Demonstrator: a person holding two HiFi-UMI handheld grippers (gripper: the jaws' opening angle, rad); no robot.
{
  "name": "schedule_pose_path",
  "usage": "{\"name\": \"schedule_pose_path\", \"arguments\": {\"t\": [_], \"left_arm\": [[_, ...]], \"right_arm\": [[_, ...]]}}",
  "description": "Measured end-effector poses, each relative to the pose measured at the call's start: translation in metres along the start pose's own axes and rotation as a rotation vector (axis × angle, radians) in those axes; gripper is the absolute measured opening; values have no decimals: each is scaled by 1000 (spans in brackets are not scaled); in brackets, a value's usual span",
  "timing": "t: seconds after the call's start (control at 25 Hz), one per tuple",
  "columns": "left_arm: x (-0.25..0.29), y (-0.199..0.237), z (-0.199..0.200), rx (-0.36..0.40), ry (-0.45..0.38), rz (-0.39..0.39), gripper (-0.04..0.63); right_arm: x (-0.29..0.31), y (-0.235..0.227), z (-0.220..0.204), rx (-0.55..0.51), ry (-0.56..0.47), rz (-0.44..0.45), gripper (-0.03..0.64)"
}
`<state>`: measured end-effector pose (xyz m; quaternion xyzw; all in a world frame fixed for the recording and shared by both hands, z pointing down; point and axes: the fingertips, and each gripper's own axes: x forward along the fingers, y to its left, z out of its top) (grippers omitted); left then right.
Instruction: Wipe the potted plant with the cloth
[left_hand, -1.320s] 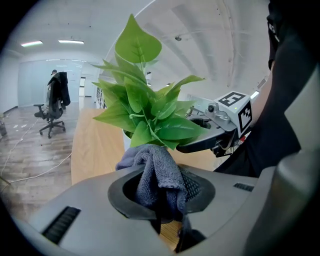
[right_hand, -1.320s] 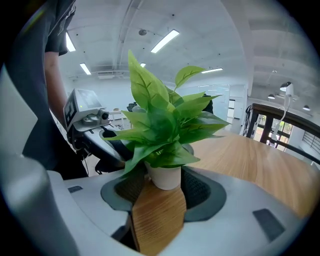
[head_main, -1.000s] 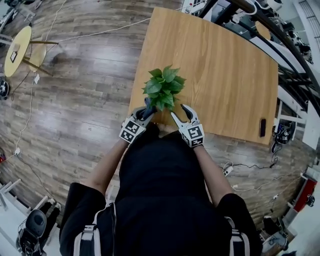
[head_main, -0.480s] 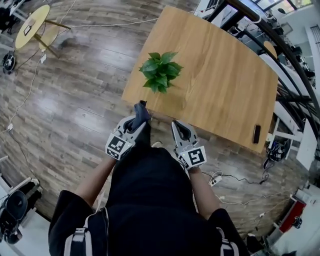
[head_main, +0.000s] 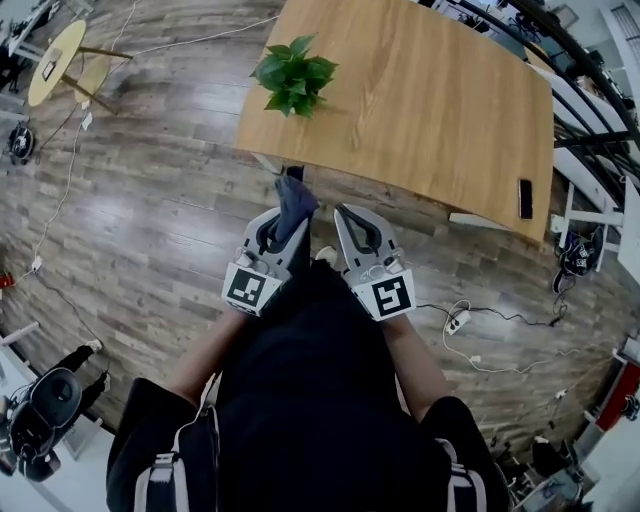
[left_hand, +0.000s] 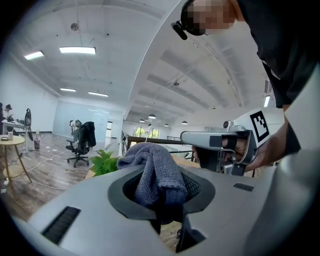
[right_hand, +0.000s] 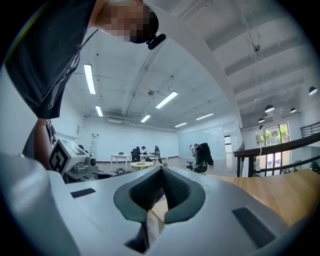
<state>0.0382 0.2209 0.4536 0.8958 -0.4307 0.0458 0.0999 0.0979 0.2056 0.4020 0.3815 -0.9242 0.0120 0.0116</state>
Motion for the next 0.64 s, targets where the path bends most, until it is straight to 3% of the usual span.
{"name": "schedule_pose_path", "arguments": {"t": [0.24,0.64], "left_arm": [[-9,-24,9,18,-37,-1,115],[-17,-37,20,24,-70,15,115]], "right_arm": [[-33,4,11,4,-38,-37,18],[-45,16,25,-10,-72,-19,18]]}}
